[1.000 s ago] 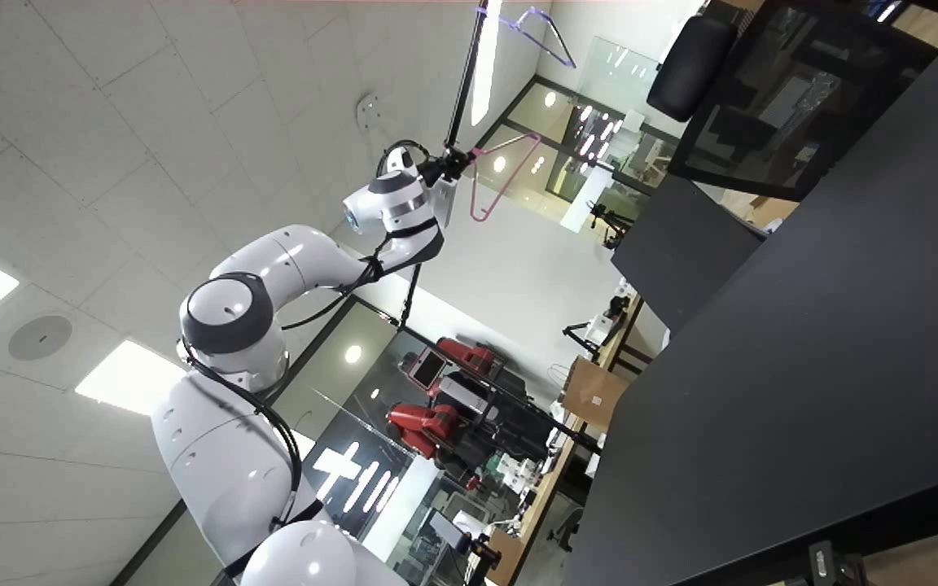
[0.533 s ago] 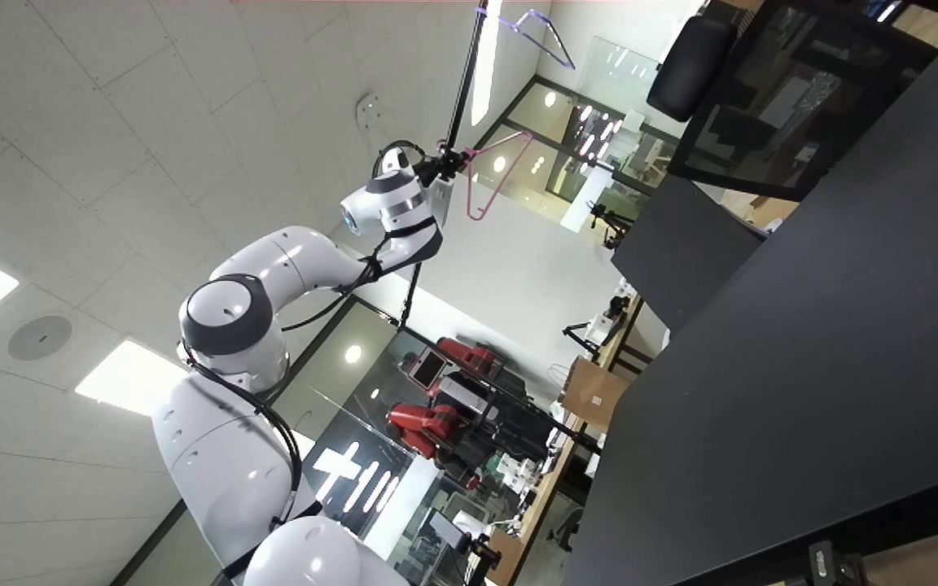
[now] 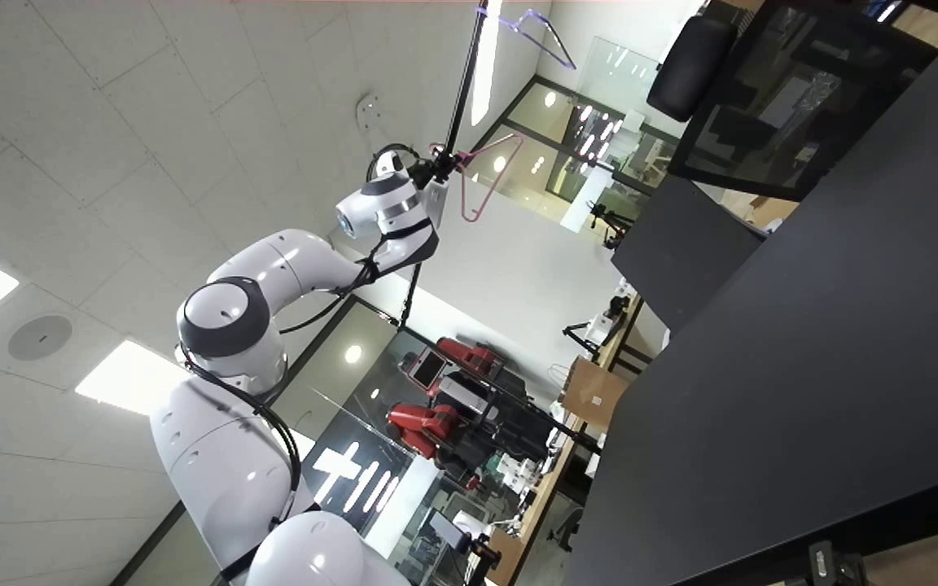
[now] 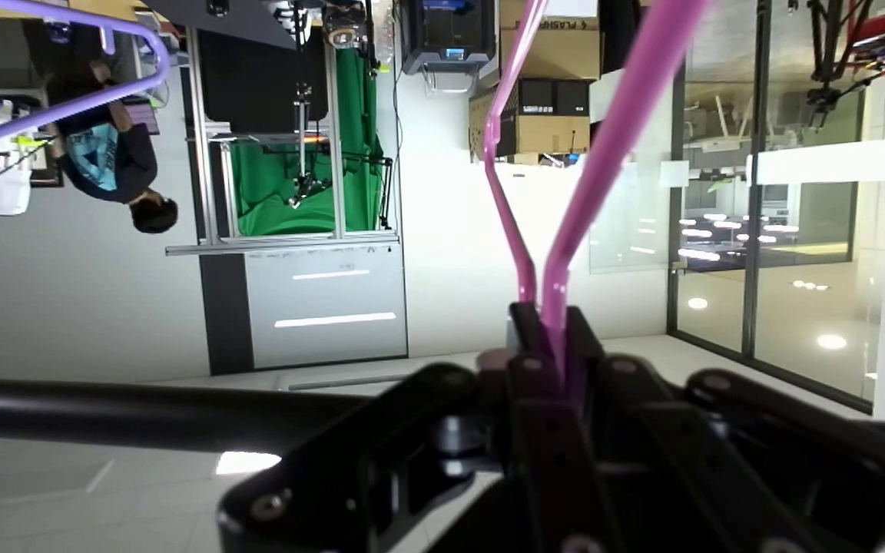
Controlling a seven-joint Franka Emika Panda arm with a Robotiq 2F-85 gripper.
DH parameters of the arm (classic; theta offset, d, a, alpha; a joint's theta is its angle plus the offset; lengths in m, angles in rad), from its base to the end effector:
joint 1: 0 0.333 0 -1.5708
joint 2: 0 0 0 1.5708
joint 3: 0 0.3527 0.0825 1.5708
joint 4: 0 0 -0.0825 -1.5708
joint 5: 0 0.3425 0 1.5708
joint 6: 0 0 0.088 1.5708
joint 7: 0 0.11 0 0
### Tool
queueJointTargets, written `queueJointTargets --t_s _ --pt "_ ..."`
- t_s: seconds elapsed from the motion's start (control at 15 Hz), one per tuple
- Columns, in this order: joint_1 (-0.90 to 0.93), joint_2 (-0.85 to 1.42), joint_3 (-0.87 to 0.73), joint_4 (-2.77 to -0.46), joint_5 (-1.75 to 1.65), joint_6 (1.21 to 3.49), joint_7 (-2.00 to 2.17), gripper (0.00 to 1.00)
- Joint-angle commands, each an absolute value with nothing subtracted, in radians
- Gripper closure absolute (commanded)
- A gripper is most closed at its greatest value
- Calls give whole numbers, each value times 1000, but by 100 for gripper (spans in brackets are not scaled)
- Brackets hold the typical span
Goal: Take the hanger and put it on the table
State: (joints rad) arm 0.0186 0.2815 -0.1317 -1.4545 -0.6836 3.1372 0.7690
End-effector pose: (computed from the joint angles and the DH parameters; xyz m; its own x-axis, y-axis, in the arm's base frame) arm 0.6515 -0.0007 0.7219 0.1584 -0.0669 0.9851 -0.1244 -0.9911 -0.0473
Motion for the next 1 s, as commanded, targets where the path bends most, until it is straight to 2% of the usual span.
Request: queueJointTargets --t_s 0.0,0.47,0.93 --pt "37 253 -151 -1459 -691 3134 800 98" --pt "35 149 -153 -1606 -710 3117 789 98" --pt "28 -50 -191 -1933 -829 3093 795 98"
